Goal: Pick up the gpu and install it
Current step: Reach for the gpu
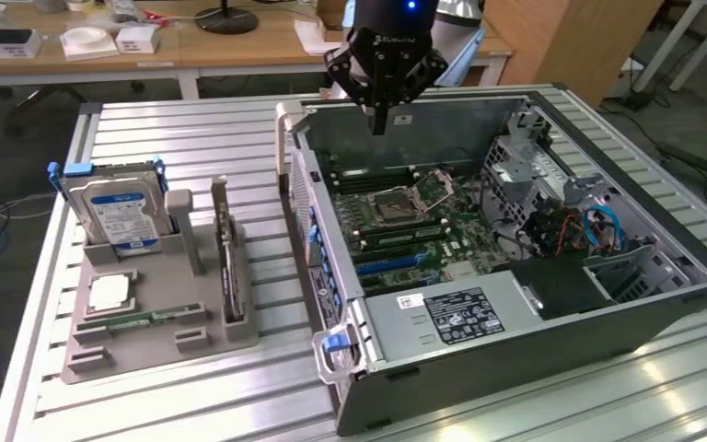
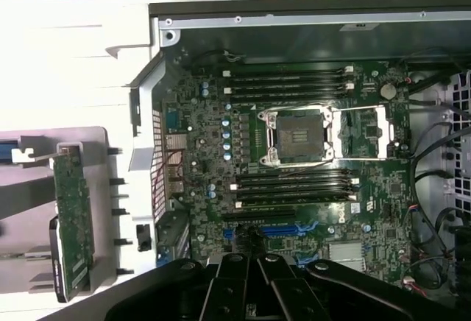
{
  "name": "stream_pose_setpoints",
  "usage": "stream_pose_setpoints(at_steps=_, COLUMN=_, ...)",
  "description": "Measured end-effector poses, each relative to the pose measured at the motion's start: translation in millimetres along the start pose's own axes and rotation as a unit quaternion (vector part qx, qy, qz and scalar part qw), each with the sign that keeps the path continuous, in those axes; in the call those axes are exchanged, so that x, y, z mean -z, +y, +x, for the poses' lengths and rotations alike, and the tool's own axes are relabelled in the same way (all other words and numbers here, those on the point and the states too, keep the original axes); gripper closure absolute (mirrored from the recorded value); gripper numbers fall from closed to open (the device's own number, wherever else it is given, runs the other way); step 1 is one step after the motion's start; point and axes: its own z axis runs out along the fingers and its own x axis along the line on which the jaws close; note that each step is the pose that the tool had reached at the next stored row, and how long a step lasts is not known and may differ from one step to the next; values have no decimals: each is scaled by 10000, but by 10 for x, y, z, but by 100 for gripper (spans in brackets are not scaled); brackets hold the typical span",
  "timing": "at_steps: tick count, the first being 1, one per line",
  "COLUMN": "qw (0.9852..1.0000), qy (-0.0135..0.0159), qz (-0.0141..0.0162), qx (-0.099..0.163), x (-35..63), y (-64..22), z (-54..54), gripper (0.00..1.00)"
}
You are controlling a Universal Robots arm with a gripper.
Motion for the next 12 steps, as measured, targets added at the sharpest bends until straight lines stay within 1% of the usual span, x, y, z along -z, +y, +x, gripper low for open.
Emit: stream_pose_setpoints(at_steps=12, qw=10000, qy=0, qz=0, qx=0, x=4, y=-11, z=152, gripper=90)
